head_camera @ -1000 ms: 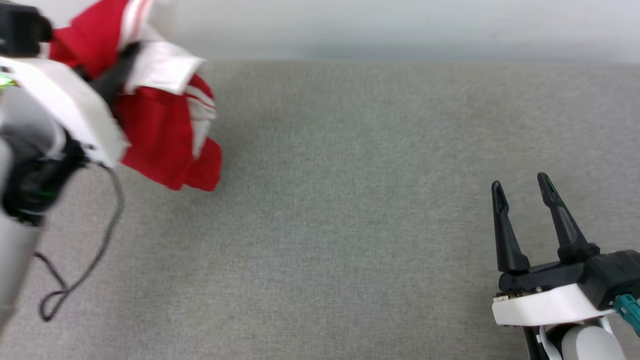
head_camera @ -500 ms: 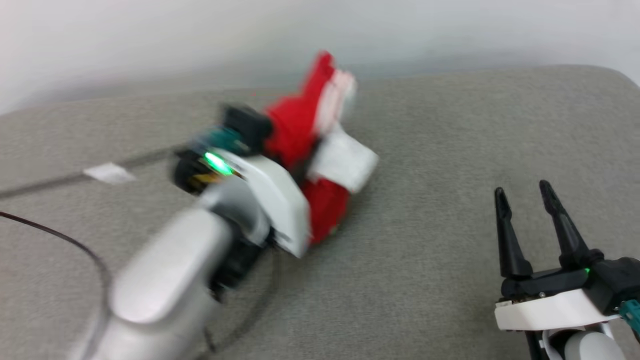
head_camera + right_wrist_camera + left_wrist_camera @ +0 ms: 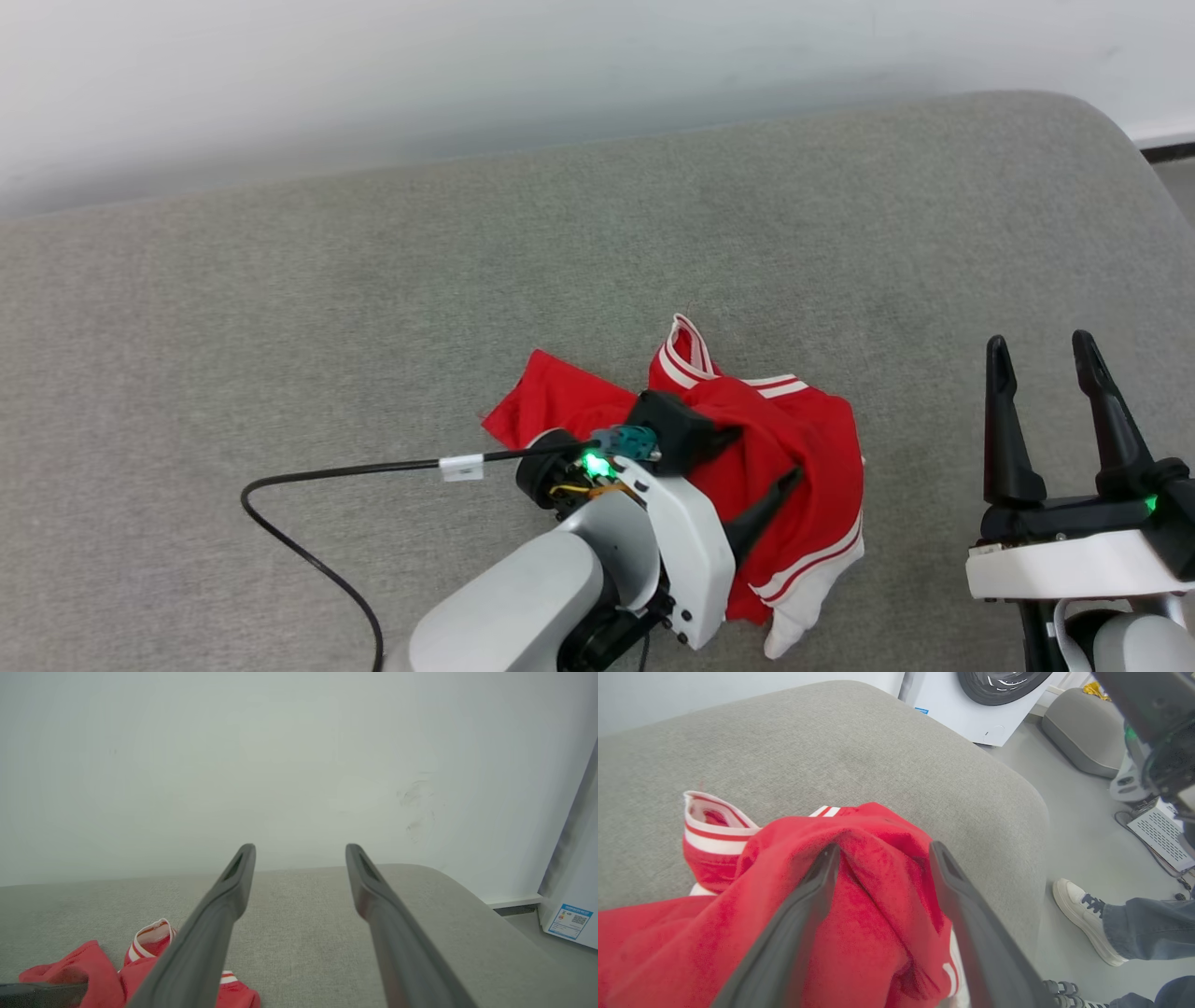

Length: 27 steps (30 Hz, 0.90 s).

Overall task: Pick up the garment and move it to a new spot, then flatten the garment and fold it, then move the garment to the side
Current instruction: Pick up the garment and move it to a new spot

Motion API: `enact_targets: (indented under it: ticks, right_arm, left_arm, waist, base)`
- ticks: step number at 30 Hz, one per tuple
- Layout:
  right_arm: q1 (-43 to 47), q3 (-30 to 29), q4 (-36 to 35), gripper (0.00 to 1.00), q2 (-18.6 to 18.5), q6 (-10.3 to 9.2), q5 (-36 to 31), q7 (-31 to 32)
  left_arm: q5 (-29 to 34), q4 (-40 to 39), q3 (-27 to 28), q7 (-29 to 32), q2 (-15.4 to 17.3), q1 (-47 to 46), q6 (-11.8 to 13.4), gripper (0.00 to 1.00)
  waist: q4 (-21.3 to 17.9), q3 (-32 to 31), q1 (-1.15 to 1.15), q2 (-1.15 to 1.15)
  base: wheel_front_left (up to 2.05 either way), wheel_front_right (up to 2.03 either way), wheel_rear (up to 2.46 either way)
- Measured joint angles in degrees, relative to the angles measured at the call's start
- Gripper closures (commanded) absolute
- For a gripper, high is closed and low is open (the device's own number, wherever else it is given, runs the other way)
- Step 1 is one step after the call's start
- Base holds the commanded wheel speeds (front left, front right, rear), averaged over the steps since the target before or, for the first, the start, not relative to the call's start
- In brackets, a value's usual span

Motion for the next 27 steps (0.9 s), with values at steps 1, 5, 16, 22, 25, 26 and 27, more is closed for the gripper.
enact_targets:
  ticks: [1,5,16,22,25,26,27]
  right_arm:
    - [0.07,0.01,0.09,0.00,0.00,0.00,-0.02,0.00]
    - [0.69,0.03,0.35,0.00,0.01,0.00,-0.63,0.00]
    - [3.16,0.77,0.07,0.00,0.02,0.00,-2.14,0.00]
    - [4.28,1.26,-1.05,0.00,0.03,0.00,-2.12,0.00]
    - [4.93,1.33,-1.49,0.00,0.02,0.00,-1.89,0.00]
    - [5.01,1.31,-1.40,0.00,0.02,0.01,-1.36,0.00]
    - [5.10,1.41,-1.37,0.00,0.02,0.00,-1.24,0.00]
  left_arm:
    - [0.02,0.22,0.29,-0.98,0.05,0.02,-0.03,0.00]
    - [0.59,-0.12,2.42,-5.12,1.27,-0.02,0.40,0.00]
    - [1.45,-3.53,13.57,-18.93,11.92,4.15,6.43,0.00]
    - [2.81,-7.79,18.12,-22.54,15.38,12.86,8.59,0.00]
    - [6.08,-11.56,21.39,-22.63,14.96,17.83,10.16,0.00]
    - [7.02,-13.27,22.72,-22.65,13.97,19.60,10.63,0.00]
    - [8.32,-14.59,23.84,-22.73,12.90,21.45,10.90,0.00]
  waist:
    - [0.30,-0.32,0.00,0.00]
    - [2.01,-1.92,0.00,0.00]
    - [8.85,-7.18,0.00,0.00]
    - [10.59,-8.39,0.00,0.00]
    - [10.92,-8.49,0.00,0.00]
    - [10.95,-8.57,0.00,0.00]
    - [10.92,-8.67,0.00,0.00]
  base:
    - [0.00,0.00,0.00]
    - [0.00,0.00,0.00]
    - [0.00,0.00,0.00]
    - [0.00,0.00,0.00]
    - [0.00,0.00,0.00]
    - [0.00,0.00,0.00]
    - [0.00,0.00,0.00]
